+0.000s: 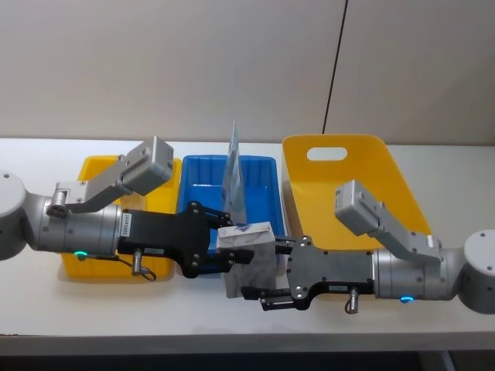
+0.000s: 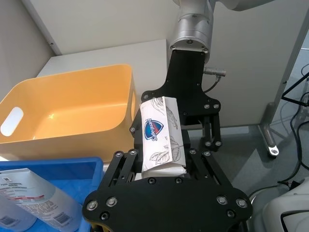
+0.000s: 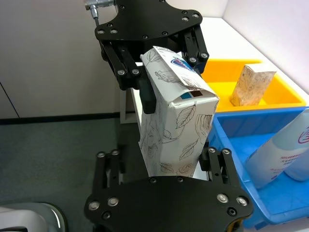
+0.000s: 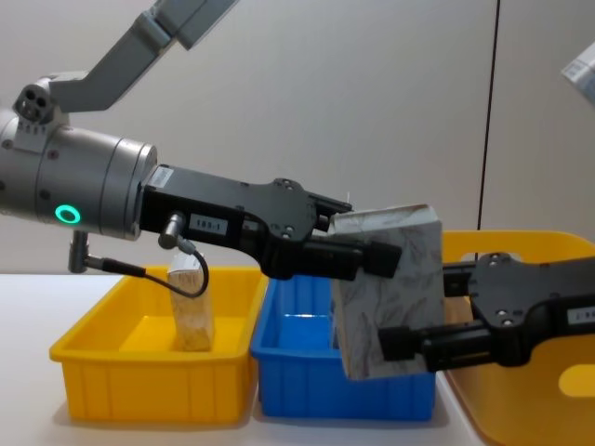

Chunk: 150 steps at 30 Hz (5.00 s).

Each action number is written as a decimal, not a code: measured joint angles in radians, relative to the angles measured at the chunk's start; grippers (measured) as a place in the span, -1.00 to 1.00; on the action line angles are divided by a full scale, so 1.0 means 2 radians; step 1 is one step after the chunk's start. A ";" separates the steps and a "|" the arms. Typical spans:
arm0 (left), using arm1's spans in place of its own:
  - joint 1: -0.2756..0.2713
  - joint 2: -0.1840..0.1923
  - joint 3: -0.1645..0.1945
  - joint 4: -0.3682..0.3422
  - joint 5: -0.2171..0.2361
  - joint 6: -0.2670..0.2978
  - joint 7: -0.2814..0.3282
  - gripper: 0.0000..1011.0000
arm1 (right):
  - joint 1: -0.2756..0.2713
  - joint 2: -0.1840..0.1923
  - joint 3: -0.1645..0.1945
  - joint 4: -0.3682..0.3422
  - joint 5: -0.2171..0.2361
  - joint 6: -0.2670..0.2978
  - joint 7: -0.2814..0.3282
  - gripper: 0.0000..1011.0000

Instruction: Bimanual collaborative sorting of washing and personal care products

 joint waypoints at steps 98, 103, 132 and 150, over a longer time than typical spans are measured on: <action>0.077 0.062 -0.062 -0.126 -0.018 0.107 0.208 0.98 | -0.158 -0.031 0.136 -0.129 -0.024 0.007 -0.376 -0.39; 0.079 0.063 -0.064 -0.129 -0.018 0.111 0.215 0.98 | -0.150 -0.052 0.140 -0.134 -0.033 0.046 -0.418 -0.39; 0.082 0.064 -0.067 -0.133 -0.019 0.118 0.227 0.98 | -0.099 -0.125 0.141 -0.109 -0.069 0.200 -0.544 -0.39; 0.082 0.064 -0.067 -0.133 -0.019 0.119 0.228 0.98 | -0.091 -0.131 0.140 -0.102 -0.074 0.214 -0.554 0.48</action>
